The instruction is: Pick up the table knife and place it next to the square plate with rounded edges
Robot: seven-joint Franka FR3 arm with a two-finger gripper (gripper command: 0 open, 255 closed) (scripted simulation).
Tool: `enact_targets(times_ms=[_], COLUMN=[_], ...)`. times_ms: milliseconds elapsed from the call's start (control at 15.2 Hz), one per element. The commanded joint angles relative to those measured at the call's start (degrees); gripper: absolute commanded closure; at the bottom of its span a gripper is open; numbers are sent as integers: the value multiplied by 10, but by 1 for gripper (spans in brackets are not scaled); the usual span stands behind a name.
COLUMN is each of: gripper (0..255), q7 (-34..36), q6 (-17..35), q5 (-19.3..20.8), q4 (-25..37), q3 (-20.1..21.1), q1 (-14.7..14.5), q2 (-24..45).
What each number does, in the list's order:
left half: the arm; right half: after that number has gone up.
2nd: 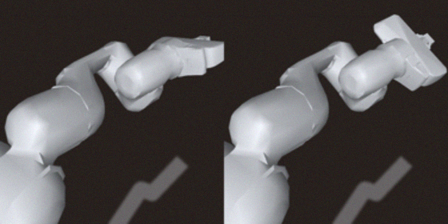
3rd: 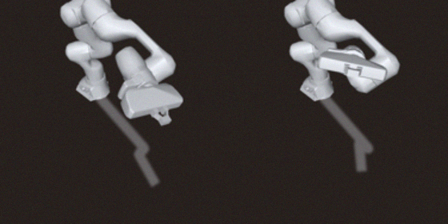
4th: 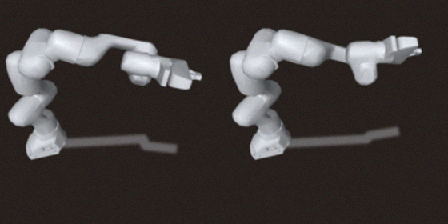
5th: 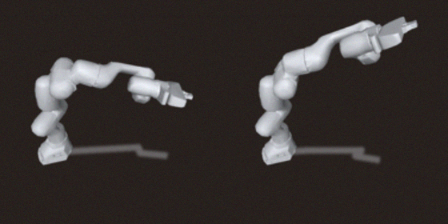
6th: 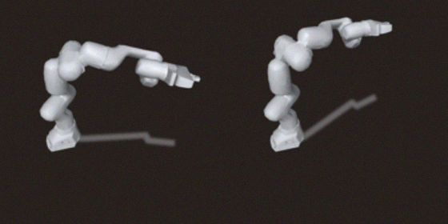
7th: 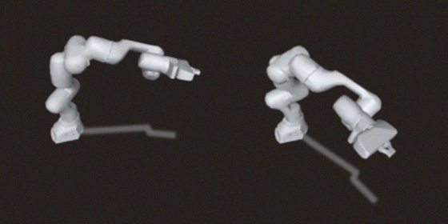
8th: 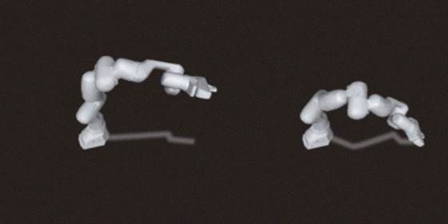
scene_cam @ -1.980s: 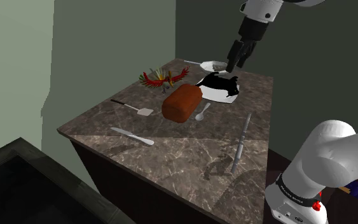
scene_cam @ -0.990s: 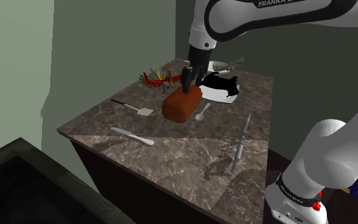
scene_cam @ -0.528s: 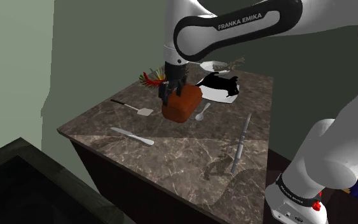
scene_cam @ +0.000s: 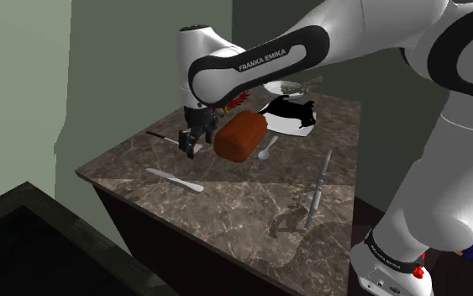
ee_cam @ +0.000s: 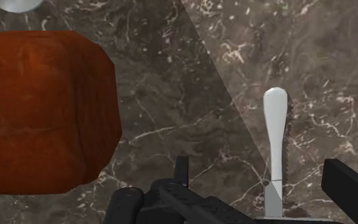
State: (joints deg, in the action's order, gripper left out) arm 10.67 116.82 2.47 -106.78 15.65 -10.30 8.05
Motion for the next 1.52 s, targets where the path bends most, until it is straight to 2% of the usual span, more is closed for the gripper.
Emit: enact_targets(times_ms=[0,462,924,1452], gripper=[0,0,0,0], q7=[11,42,47,47], q6=[2,-16,31,31], q5=[17,65,73,73], q4=[36,173,147,147], q3=[4,7,2,2], q1=[-10,-58,-59,-59], q2=[47,192,214,214])
